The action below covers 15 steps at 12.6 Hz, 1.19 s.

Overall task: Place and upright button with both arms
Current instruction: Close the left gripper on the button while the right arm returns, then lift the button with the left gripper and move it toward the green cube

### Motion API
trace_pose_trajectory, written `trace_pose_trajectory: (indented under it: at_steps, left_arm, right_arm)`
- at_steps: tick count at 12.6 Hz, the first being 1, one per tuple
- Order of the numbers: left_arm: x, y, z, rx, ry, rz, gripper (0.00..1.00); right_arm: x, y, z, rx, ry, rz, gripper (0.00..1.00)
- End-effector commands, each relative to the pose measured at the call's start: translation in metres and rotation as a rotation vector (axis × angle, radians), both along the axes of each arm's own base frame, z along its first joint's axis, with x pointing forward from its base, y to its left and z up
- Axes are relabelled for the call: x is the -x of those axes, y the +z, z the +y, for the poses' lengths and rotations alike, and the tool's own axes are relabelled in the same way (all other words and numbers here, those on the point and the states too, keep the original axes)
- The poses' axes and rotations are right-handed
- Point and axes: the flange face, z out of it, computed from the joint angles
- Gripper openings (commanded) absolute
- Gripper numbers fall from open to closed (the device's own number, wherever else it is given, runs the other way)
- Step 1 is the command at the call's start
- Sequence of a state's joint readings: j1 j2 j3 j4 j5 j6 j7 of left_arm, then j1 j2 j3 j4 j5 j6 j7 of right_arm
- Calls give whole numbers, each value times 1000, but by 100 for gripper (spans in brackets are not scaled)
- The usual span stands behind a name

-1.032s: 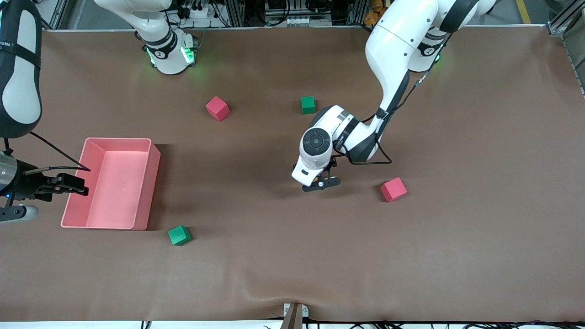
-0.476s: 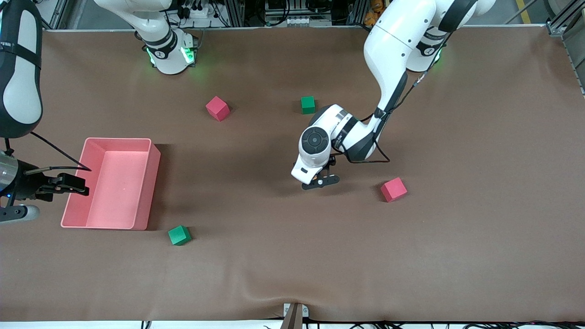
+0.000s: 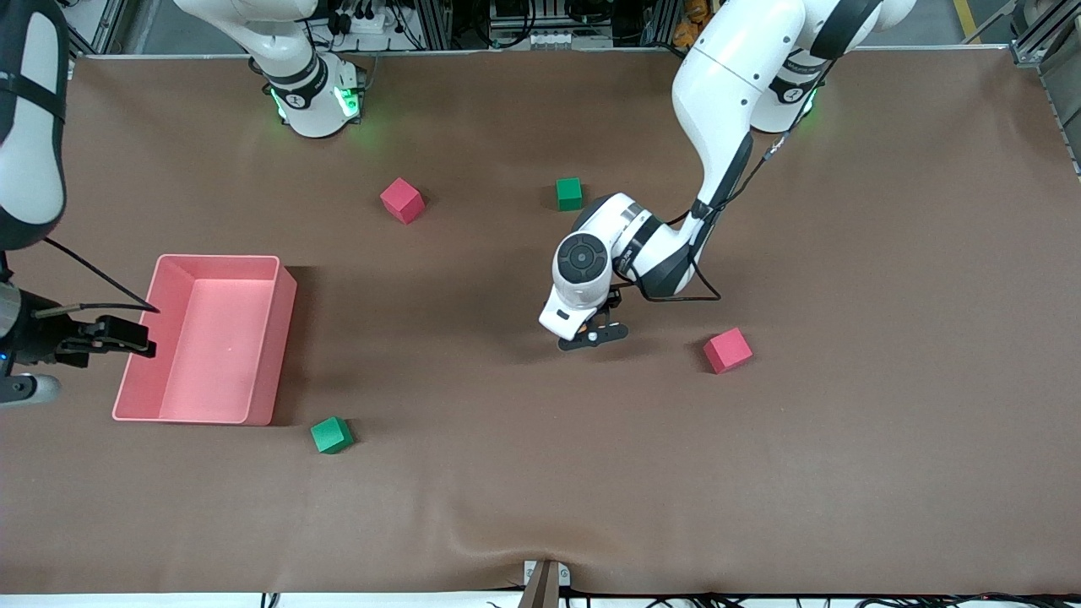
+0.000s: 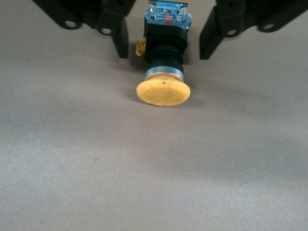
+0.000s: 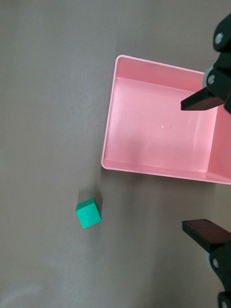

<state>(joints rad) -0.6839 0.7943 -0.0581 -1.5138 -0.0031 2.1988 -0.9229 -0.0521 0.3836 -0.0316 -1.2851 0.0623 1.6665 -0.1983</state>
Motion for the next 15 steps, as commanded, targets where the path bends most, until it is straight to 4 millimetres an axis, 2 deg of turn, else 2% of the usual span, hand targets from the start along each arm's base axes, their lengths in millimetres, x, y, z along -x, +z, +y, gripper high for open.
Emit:
trace_pose_trajectory:
  at_steps: [1,4,6,7,9,10,12,13,15]
  left_arm:
    - [2,7,-4,-11,2,-26,56]
    - [3,6,-3,-12,2,-25,57]
    - [3,4,-3,-14,2,-23,55]
    - [3,6,-3,-12,0,-25,38]
    - [2,8,-4,-10,3,-27,34]
    - [1,9,-4,-8,3,-30,23]
    - [0,13,-4,-7,3,-33,0]
    - [0,20,-5,-6,24,-37,2]
    - [-3,30,-6,-10,87,-46,3]
  right_arm:
    - [50,43,9,-21,-60,0,100]
    - [86,85,19,-18,-72,39,100]
    - [103,96,32,-17,-49,84,100]
    - [109,97,35,-17,-44,114,100]
    - [116,100,40,-18,-33,124,100]
    - [125,102,36,-19,-39,125,100]
    - [157,108,31,-20,-48,157,100]
    - [164,112,25,-20,-57,157,100]
    - [165,119,4,17,-82,138,100]
